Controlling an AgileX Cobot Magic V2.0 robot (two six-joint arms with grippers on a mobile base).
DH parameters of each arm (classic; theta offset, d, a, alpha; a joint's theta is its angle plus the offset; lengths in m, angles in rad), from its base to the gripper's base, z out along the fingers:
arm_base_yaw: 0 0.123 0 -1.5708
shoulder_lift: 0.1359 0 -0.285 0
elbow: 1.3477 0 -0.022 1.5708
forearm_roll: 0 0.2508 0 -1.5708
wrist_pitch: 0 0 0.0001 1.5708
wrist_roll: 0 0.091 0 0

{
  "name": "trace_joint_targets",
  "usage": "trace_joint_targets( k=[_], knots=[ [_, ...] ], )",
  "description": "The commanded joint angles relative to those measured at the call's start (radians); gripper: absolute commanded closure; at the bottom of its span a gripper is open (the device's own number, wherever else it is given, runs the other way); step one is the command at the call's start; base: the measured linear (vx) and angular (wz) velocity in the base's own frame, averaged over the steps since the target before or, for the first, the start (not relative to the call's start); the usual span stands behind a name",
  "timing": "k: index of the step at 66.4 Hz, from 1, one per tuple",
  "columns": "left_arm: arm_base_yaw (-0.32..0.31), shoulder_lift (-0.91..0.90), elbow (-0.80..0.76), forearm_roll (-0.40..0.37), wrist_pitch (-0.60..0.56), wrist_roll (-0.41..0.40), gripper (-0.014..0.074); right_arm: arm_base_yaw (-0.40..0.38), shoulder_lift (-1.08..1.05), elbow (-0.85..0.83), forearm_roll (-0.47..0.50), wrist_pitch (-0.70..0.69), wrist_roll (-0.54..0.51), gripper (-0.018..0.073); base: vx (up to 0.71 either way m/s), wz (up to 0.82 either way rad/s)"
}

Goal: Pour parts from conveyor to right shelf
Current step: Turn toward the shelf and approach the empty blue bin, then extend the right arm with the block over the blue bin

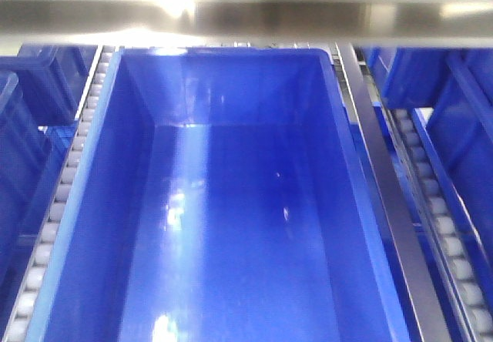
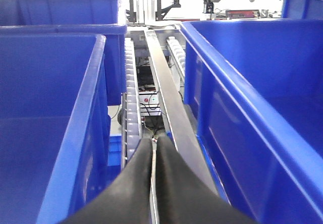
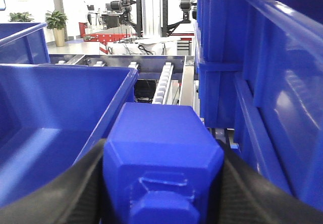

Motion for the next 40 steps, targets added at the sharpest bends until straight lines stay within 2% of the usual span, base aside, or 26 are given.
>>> trace_joint_targets(
  k=[1,40],
  knots=[
    [-0.005,-0.012,-0.019,-0.006,-0.079,-0.008,0.0603,0.003,0.021,-0.029,-0.003,-0.081,0.0,0.0564,0.15,0.05],
    [-0.005,-0.012,-0.019,-0.006,-0.079,-0.008,0.0603,0.003,0.021,-0.029,-0.003,-0.081,0.0,0.0564,0.08,0.04]
  ],
)
